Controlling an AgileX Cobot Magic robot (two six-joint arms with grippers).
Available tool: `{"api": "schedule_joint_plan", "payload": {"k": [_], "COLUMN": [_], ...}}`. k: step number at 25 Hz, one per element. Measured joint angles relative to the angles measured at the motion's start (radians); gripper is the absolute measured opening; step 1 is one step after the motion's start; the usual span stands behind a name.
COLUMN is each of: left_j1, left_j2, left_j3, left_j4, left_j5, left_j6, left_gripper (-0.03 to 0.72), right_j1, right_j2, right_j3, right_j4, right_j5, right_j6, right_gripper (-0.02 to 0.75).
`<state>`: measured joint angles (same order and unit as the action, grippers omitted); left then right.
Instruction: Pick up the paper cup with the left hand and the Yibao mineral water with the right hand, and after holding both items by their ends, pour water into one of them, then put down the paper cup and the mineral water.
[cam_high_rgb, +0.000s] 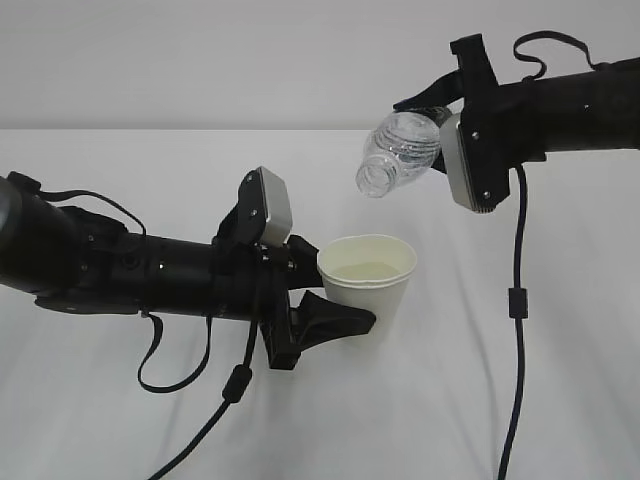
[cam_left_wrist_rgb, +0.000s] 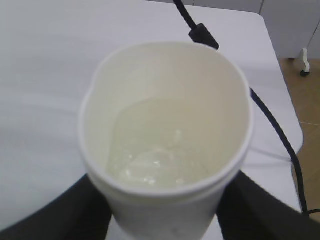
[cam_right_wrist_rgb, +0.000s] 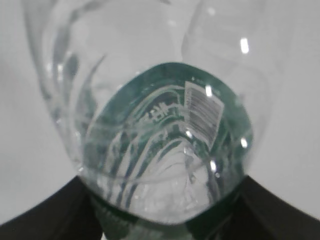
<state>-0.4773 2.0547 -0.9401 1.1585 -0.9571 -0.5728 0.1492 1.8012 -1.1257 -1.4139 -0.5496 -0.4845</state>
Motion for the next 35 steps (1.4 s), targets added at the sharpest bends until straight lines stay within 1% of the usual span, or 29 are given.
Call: {"api": "schedule_joint_plan", "payload": {"k": [5, 9, 15, 23, 32, 35], "left_j1": [0.000, 0.000, 0.000, 0.000, 0.000, 0.000], "left_j2": [0.000, 0.000, 0.000, 0.000, 0.000, 0.000], "left_j3": [0.000, 0.000, 0.000, 0.000, 0.000, 0.000], "left_j4": [0.000, 0.000, 0.000, 0.000, -0.004, -0.004], "left_j5": [0.000, 0.000, 0.000, 0.000, 0.000, -0.001], "left_j6": [0.000, 0.000, 0.000, 0.000, 0.000, 0.000], "left_gripper": [0.430, 0.430, 0.430, 0.430, 0.430, 0.430], "right_j1": [0.000, 0.000, 0.000, 0.000, 0.000, 0.000], "right_j2": [-0.004, -0.004, -0.004, -0.004, -0.004, -0.004], "right_j3": [0.000, 0.000, 0.000, 0.000, 0.000, 0.000], "right_j4": [0.053, 0.141, 0.236, 0.288, 0.442, 0.493], "right_j5": [-0.022, -0.022, -0.022, -0.022, -0.019, -0.015], "right_j6": [0.093, 0.137, 0.218, 0.411, 0.572, 0.600], "right_gripper": [0.444, 0.444, 0.444, 0.444, 0.444, 0.444]}}
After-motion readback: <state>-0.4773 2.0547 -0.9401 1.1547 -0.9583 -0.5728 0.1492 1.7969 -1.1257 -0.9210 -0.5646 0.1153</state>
